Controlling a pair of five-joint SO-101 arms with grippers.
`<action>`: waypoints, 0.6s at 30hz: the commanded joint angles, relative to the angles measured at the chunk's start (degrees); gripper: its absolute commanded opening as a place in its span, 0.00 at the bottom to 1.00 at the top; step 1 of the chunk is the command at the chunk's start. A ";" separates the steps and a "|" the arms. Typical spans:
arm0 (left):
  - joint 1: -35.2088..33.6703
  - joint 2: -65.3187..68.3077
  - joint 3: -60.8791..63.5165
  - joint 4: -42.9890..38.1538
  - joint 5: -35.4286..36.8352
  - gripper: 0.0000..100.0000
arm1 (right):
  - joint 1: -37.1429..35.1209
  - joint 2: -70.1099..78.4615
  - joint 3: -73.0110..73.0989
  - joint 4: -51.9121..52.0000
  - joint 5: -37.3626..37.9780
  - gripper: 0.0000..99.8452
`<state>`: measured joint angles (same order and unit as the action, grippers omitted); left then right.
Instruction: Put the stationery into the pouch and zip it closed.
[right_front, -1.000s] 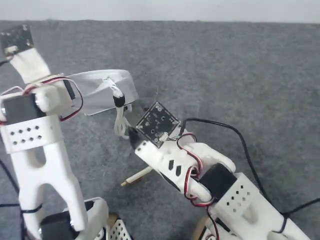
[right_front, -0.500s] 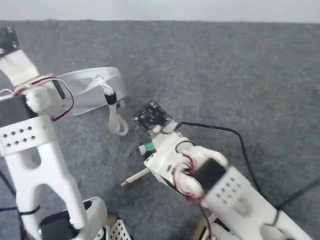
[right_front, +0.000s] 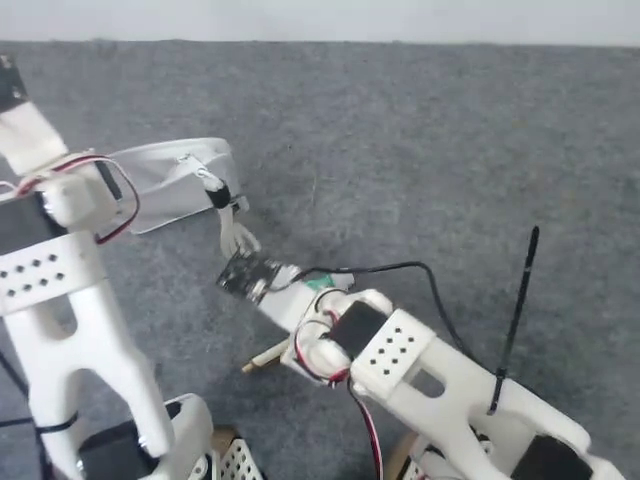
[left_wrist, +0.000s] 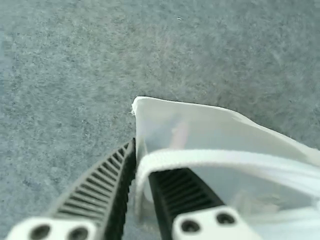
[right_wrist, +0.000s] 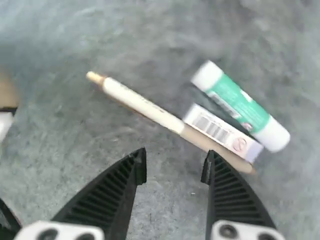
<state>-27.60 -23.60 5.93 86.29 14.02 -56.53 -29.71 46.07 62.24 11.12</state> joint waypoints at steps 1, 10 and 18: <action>-2.90 -0.35 -0.40 -2.99 0.79 0.01 | -3.21 1.45 -3.43 -0.04 4.13 0.18; -3.25 -0.35 -0.40 -2.99 0.79 0.01 | -7.25 14.73 -3.87 -11.30 9.32 0.18; -3.25 -0.35 -0.22 -2.99 0.79 0.01 | -6.81 23.08 -6.33 -17.36 10.46 0.18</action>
<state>-30.68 -23.60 5.93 85.32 14.02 -63.47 -7.30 43.96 46.15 20.70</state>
